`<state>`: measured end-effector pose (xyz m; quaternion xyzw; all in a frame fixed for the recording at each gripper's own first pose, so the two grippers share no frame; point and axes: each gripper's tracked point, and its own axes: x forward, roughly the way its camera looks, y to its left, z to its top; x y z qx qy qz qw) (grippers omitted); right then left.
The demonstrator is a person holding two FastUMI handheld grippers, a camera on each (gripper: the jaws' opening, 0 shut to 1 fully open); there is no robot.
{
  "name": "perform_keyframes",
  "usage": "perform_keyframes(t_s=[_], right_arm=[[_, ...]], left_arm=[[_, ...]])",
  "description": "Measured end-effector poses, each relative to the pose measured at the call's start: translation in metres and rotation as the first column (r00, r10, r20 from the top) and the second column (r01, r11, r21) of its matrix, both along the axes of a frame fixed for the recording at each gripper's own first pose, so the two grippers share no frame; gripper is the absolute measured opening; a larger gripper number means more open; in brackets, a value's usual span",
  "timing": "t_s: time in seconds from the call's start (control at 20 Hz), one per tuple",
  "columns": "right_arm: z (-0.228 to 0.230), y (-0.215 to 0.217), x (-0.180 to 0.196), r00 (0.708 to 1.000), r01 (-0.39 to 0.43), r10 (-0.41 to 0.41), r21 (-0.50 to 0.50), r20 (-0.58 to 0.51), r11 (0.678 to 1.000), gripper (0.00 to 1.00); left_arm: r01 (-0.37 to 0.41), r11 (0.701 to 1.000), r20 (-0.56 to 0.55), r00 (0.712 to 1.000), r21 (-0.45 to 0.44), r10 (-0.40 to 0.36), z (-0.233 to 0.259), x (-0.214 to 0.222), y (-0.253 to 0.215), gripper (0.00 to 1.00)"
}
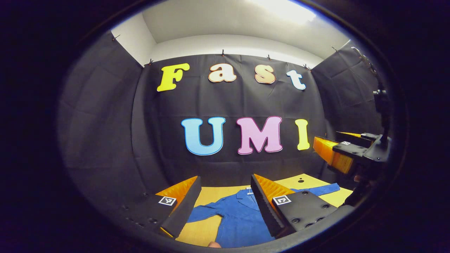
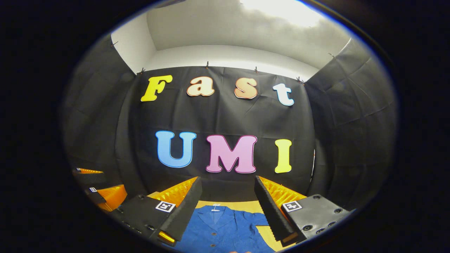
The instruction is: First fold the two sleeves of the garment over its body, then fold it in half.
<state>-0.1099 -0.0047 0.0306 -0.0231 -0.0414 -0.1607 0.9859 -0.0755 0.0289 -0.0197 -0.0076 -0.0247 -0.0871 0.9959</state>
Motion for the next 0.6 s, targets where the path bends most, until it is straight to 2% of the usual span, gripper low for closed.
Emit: perform_keyframes(t_s=[0.05, 0.1, 0.2, 0.25, 0.3, 0.35, 0.6], right_arm=[[0.000, -0.003, 0.000, 1.000, 0.006, -0.006, -0.004, -0.003, 1.000, 0.94], [0.000, -0.006, 0.001, 1.000, 0.014, -0.014, -0.011, -0.004, 1.000, 0.87], [-0.006, -0.013, 0.005, 1.000, 0.026, -0.026, -0.003, -0.014, 1.000, 0.87], [-0.013, -0.017, 0.006, 0.999, 0.030, -0.030, 0.009, -0.030, 1.000, 0.94], [-0.016, -0.020, 0.007, 0.999, 0.034, -0.033, 0.013, -0.038, 0.999, 0.94], [-0.016, -0.027, 0.008, 0.998, 0.045, -0.045, 0.009, -0.042, 0.999, 0.88], [-0.025, -0.052, 0.023, 0.996, 0.064, -0.063, 0.003, -0.060, 0.998, 0.87]], left_arm=[[0.015, 1.000, -0.004, 1.000, -0.007, -0.015, -0.001, 0.004, -0.003, 0.82], [0.031, 0.999, -0.020, 0.999, -0.015, -0.031, -0.004, 0.010, -0.006, 0.82], [0.031, 0.999, -0.038, 0.999, -0.020, -0.032, -0.010, 0.024, -0.006, 0.82], [0.028, 1.000, -0.059, 0.998, -0.014, -0.028, -0.013, 0.031, -0.005, 0.82], [0.026, 1.000, -0.061, 0.998, -0.016, -0.027, -0.015, 0.037, -0.006, 0.82], [0.031, 0.999, -0.058, 0.998, -0.018, -0.032, -0.012, 0.043, -0.008, 0.82], [-0.001, 1.000, -0.061, 0.998, 0.006, 0.001, -0.007, 0.070, -0.005, 0.82]])
